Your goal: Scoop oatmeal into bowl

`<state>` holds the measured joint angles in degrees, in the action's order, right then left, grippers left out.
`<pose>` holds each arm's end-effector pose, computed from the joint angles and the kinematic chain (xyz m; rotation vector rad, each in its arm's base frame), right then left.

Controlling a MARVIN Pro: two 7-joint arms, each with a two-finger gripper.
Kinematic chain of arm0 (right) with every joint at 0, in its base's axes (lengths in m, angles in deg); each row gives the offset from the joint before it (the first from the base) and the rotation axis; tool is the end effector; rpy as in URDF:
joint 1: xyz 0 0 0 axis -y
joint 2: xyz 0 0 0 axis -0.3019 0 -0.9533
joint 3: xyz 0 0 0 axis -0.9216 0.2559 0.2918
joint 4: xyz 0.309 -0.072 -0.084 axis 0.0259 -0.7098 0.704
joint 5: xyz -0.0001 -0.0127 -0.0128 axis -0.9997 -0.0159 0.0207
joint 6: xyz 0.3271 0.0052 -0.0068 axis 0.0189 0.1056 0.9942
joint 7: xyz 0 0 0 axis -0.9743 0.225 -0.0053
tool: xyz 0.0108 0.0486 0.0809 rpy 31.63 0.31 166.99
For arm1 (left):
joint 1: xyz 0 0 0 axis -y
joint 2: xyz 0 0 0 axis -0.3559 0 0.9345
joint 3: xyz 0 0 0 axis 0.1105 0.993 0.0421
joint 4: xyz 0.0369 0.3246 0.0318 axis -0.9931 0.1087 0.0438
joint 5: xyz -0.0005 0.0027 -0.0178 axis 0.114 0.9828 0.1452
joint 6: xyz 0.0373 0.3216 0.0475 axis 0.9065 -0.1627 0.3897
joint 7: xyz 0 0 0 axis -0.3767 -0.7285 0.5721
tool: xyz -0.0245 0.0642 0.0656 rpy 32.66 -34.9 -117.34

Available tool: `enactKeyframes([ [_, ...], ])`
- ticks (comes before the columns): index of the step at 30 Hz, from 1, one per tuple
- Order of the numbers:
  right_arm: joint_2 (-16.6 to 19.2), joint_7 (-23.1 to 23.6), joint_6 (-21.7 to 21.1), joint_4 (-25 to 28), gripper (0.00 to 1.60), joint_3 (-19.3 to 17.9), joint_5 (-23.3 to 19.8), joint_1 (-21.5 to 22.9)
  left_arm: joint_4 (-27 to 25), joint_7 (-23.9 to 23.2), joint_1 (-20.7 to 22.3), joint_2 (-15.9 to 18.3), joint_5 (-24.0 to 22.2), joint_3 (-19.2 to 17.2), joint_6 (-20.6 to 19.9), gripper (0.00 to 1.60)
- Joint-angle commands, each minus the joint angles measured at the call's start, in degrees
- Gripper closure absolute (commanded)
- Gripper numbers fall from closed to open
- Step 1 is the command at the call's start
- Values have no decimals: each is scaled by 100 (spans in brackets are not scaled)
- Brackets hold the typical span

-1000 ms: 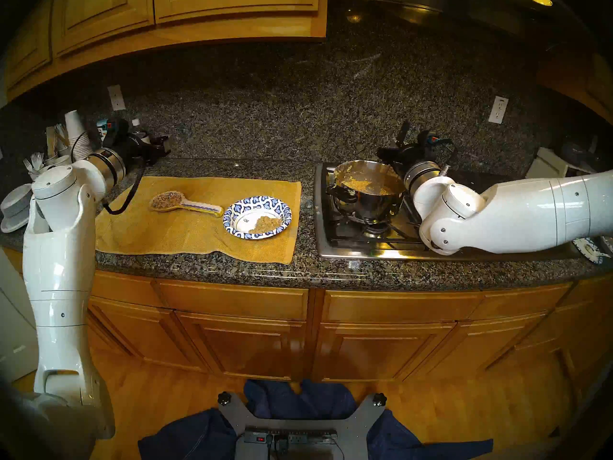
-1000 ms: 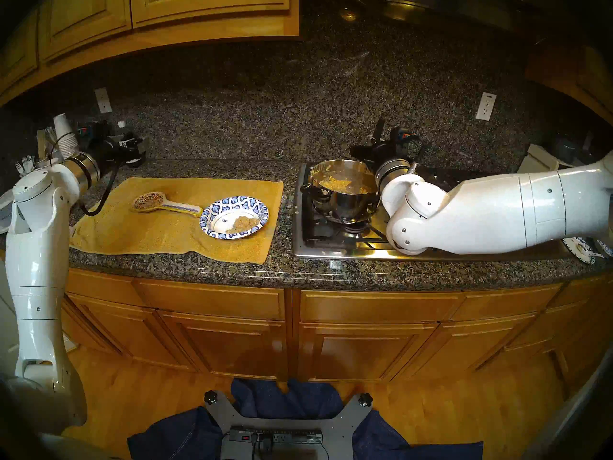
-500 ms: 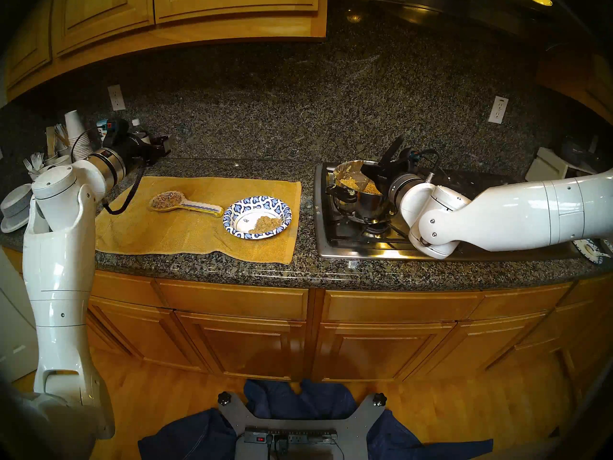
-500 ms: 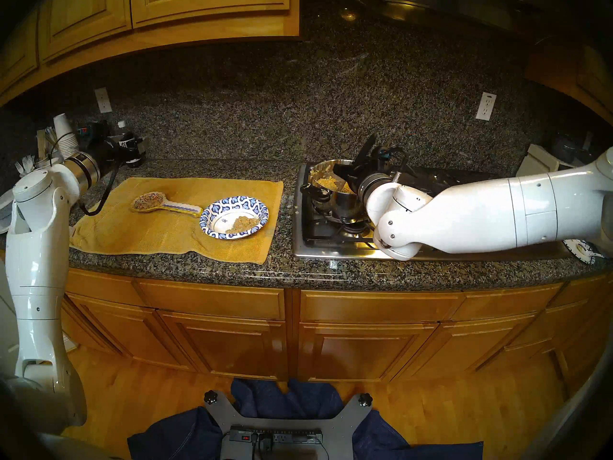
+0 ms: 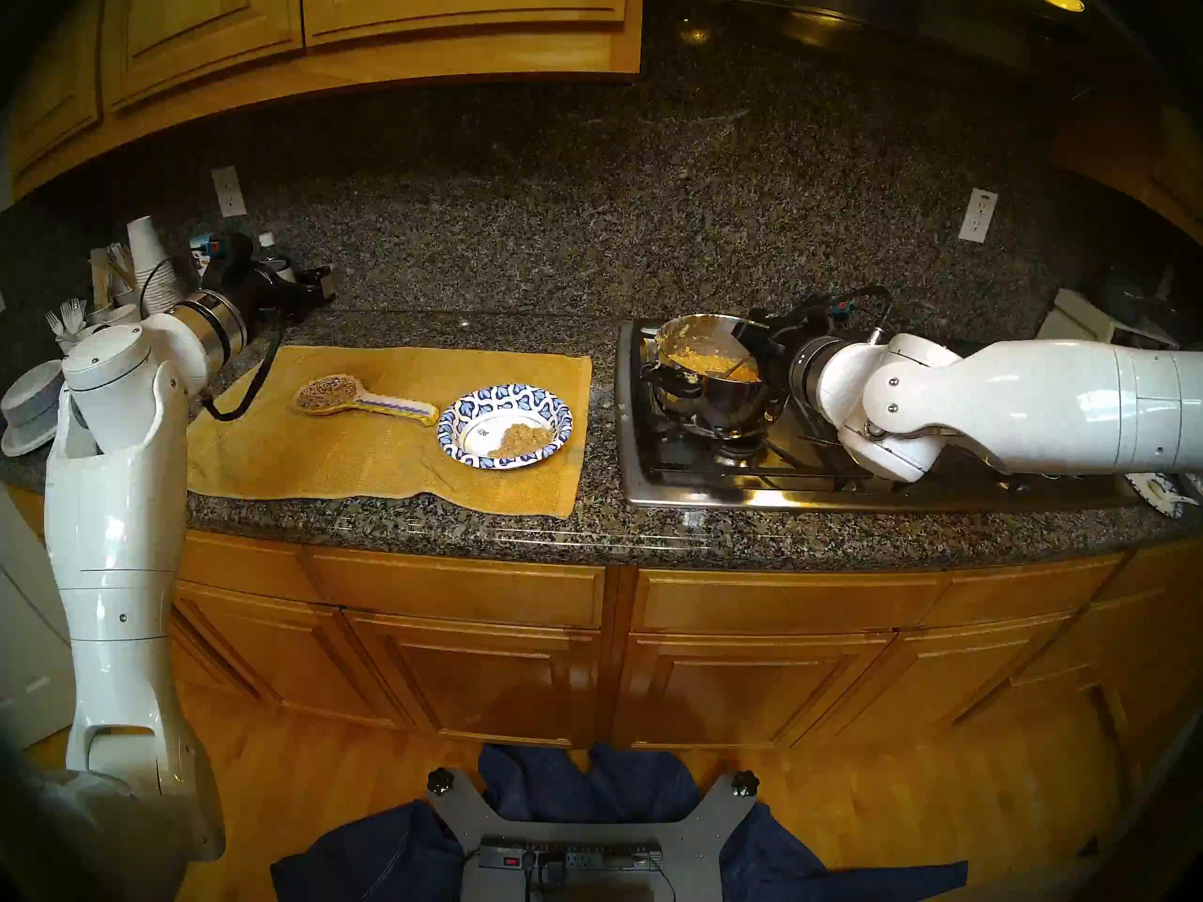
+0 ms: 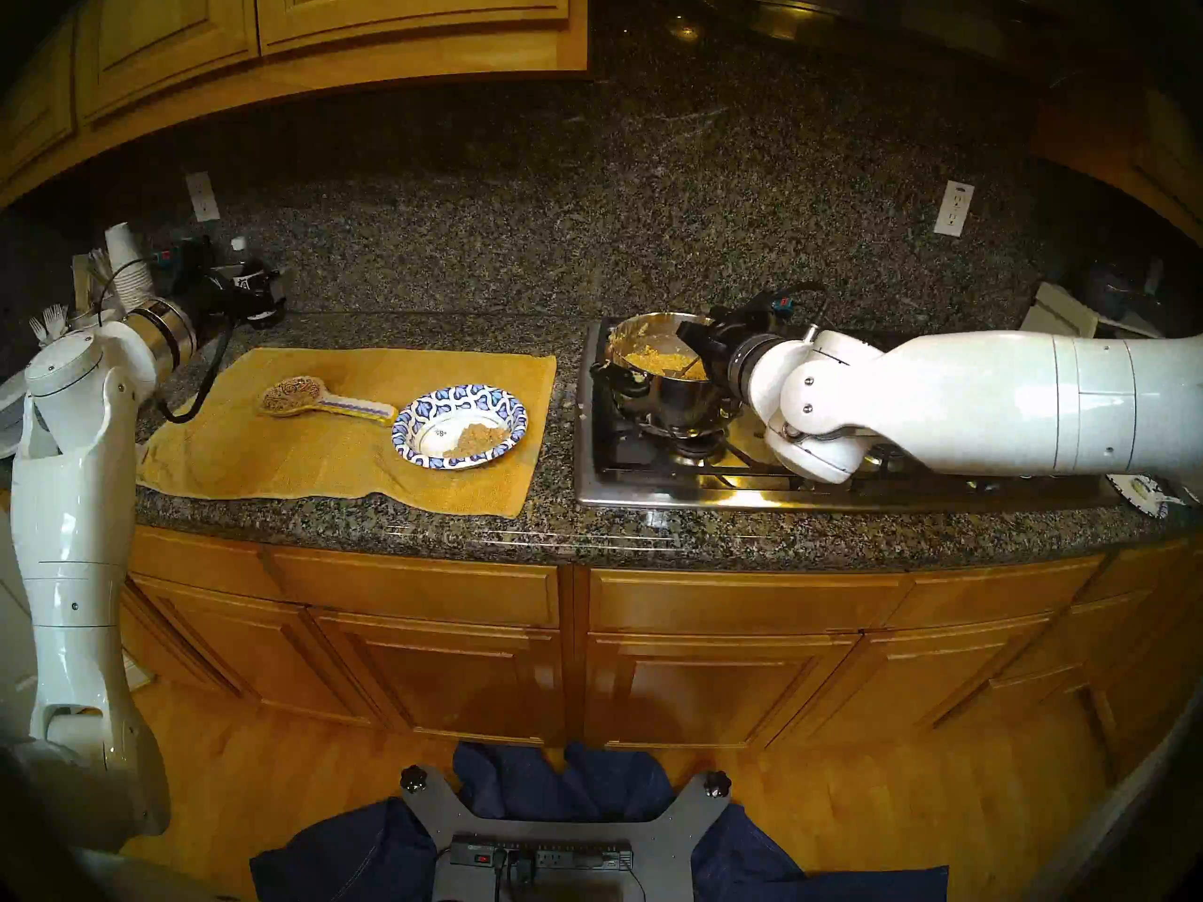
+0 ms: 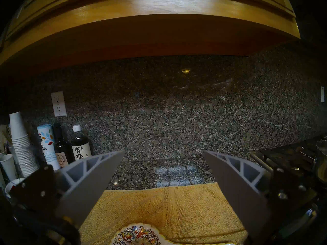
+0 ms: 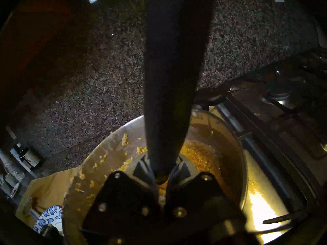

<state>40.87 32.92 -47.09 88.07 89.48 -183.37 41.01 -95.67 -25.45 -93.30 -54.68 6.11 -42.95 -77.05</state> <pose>0.4824 -0.0443 -0.1014 -2.2542 0.4739 -1.6061 0.4592 0.2274 -0.0831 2.1956 -0.1671 2.2325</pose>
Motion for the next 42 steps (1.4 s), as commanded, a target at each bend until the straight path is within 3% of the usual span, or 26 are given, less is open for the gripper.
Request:
enactKeyframes([
  [1, 335, 279, -8, -116, 160, -369, -273, 302, -155, -11, 181, 46, -20, -28, 87, 0],
  [4, 423, 397, 10, -152, 160, -526, -651, 260, -155, -9, 181, 47, -23, -27, 88, 0],
  [9, 458, 412, 13, -181, 160, -569, -763, 262, -155, -9, 180, 48, -23, -27, 87, 0],
  [19, 595, 616, 140, -303, 160, -820, -1558, 171, -155, -6, 179, 51, -28, -25, 90, 0],
  [42, 1038, 851, -34, -563, 160, -1069, -2516, 294, -155, 1, 177, 57, -36, -22, 90, 0],
])
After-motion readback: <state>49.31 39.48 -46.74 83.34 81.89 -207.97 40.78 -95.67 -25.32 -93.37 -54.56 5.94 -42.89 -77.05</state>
